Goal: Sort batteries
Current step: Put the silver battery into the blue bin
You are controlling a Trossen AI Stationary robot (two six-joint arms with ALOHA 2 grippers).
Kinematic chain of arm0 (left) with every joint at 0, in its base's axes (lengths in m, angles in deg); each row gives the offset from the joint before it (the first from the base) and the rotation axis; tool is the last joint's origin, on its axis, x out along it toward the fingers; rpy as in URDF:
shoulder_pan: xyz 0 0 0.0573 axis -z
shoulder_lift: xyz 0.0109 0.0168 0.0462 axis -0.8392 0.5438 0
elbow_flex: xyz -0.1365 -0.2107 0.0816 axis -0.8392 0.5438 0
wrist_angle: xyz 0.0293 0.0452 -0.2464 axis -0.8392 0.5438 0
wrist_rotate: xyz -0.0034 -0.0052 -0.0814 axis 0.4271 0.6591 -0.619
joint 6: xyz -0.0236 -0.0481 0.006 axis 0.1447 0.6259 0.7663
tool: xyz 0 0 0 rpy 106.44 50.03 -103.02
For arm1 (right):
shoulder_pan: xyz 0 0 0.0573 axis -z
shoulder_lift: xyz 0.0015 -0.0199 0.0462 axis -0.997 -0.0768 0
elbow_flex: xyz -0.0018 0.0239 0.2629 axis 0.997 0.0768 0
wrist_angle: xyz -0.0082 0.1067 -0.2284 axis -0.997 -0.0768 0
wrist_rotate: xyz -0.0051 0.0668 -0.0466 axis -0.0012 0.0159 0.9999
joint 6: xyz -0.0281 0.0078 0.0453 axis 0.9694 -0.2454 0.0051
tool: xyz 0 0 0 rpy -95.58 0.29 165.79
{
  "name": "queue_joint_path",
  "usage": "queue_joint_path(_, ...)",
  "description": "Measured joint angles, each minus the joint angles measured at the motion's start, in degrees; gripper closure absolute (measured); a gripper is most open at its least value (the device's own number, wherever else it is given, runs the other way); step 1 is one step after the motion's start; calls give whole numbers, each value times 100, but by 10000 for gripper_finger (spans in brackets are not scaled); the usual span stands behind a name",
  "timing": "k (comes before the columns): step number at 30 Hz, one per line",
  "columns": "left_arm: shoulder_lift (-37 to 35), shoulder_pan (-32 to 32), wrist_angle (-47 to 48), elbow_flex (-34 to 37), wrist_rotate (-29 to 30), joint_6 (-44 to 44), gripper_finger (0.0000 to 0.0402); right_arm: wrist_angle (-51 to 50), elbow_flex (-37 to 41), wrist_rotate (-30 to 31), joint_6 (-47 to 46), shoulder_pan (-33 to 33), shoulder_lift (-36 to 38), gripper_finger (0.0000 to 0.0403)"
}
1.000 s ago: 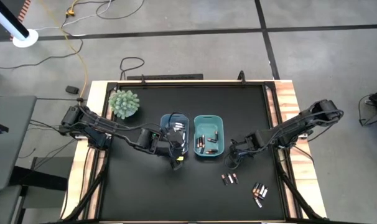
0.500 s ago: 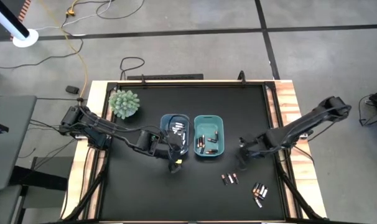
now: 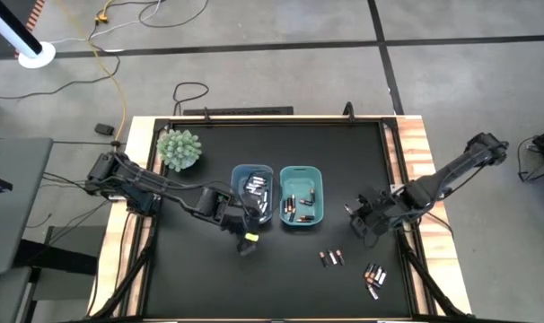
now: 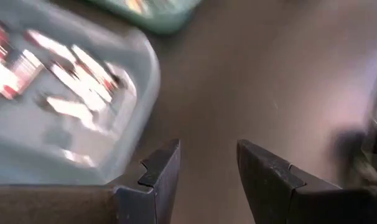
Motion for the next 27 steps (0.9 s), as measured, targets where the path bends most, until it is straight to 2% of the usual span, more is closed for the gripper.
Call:
queue_joint_path(2, -52, 0, 209, 0, -522, 59, 249, 17, -287, 231, 251, 30, -31, 381)
queue_joint_path(4, -116, 22, 343, 0, -637, -42, 249, 107, -559, 421, 543, 124, -109, 380)
queue_joint_path(8, -319, 131, 421, 0, 55, -435, 249, 420, -1128, 502, 1313, 527, -467, 381)
queue_joint_path(13, -895, 221, 518, 164, 829, -840, 249, 820, -1978, 450, 2330, 1114, -1375, 381)
queue_joint_path(19, -2032, 184, 303, 1026, 1100, -950, 249, 863, -3443, -40, 3583, 1738, -2824, 381)
queue_joint_path(27, -3525, 234, -795, 2378, 1054, -760, 249, 881, -5641, -456, 5257, 2367, -4814, 381)
